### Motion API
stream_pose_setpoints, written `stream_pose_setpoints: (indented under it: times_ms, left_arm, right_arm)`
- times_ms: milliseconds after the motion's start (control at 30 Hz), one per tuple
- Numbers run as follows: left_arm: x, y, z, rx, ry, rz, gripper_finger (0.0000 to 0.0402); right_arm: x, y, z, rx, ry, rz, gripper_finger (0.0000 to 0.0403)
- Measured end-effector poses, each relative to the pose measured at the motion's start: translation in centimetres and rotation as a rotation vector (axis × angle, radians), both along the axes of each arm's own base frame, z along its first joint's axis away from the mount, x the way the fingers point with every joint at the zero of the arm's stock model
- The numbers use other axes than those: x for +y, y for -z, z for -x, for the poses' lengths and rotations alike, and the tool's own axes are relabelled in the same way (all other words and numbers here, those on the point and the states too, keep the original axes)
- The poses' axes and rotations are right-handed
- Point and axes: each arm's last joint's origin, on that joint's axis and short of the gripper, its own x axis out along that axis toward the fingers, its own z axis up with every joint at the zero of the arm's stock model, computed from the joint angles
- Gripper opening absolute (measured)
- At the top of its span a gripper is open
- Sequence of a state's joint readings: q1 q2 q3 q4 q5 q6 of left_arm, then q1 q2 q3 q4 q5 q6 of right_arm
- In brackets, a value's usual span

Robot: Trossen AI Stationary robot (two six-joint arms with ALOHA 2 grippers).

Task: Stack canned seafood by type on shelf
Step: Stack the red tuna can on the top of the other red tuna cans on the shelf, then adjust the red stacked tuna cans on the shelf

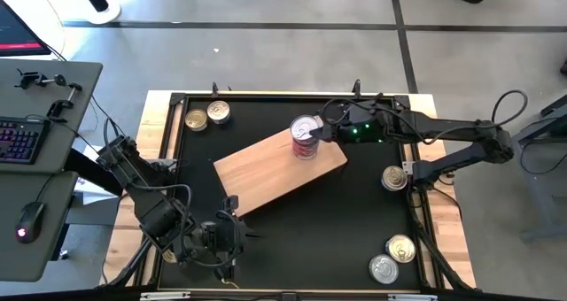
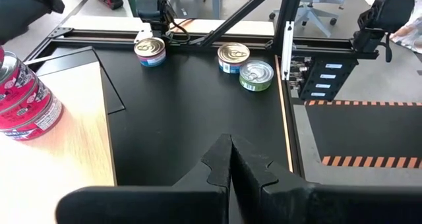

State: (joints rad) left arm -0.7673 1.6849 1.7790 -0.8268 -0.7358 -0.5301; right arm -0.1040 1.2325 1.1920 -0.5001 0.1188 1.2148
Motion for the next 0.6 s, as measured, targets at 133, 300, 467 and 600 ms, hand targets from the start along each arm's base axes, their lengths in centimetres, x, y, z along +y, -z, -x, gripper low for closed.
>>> stream_pose_setpoints:
  times_ms: [133,300,467,600]
  left_arm:
    - [0.0,0.0,0.0,0.000,-0.001,0.000,0.0000]
    - [0.0,0.0,0.0,0.003,-0.006,0.006,0.0000]
    - [0.0,0.1,0.1,0.006,-0.007,0.007,0.0000]
    - [-0.1,0.1,0.2,0.007,-0.003,0.006,0.0000]
  right_arm:
    - [0.0,0.1,0.3,0.021,0.000,-0.002,0.0257]
    - [0.1,0.1,0.6,0.040,0.000,-0.002,0.0257]
    - [0.1,-0.5,1.3,0.019,-0.017,0.029,0.0257]
    - [0.9,-1.7,2.6,-0.020,-0.051,0.074,0.0257]
